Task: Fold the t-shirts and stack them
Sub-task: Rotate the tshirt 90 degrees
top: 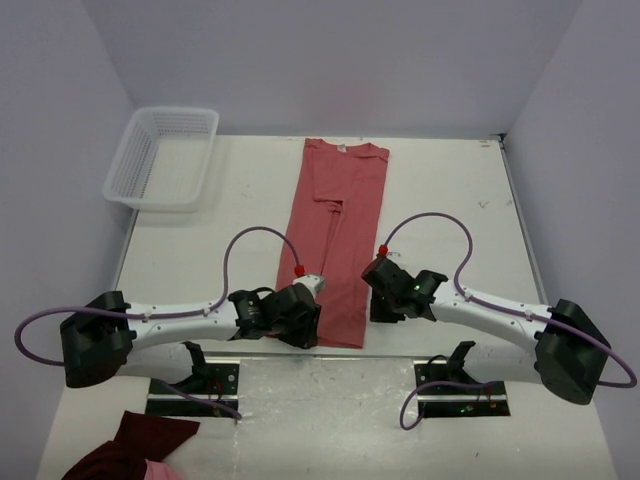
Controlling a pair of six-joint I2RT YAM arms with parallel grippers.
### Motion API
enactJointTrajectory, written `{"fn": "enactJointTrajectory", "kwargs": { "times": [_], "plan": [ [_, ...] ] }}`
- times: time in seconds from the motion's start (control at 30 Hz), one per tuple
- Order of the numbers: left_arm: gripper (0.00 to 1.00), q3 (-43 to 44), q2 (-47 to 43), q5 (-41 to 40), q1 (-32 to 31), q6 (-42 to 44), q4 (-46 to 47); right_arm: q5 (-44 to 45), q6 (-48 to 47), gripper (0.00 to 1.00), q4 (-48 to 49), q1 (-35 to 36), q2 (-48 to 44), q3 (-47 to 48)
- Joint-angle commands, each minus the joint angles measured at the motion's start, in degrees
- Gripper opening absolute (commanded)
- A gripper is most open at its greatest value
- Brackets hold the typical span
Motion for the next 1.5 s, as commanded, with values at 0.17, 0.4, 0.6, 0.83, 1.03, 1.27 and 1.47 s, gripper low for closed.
{"fn": "enactJointTrajectory", "kwargs": {
  "times": [0.17,0.4,0.6,0.83,1.03,1.27,1.47],
  "plan": [
    [0.35,9.8,-0.6,-8.2,-5.0,-2.4,-7.4,2.0,-0.6,0.0,-0.1,0.4,0.4,2.0],
    [0.0,19.7,9.4,-18.0,-1.2,6.7,-11.9,3.3,-0.5,0.0,-1.0,0.4,-2.5,1.1],
    [0.0,23.1,16.3,-12.8,6.2,16.5,-3.4,4.2,-0.3,0.0,-2.5,0.4,-4.5,0.5],
    [0.0,28.1,24.6,-9.1,9.7,21.5,1.0,2.4,-0.6,0.0,-1.4,0.4,-6.1,-0.2],
    [0.0,29.2,30.5,-5.2,10.6,21.8,3.9,3.3,0.0,0.0,-2.6,0.4,-7.6,-0.4],
    [0.0,31.6,39.1,-1.7,12.7,22.9,6.4,5.2,1.0,0.0,-5.7,0.4,-10.5,0.9],
    [0.0,39.3,45.7,0.2,13.6,24.2,5.0,6.4,1.4,0.0,-7.3,0.4,-10.7,1.3]
  ]
}}
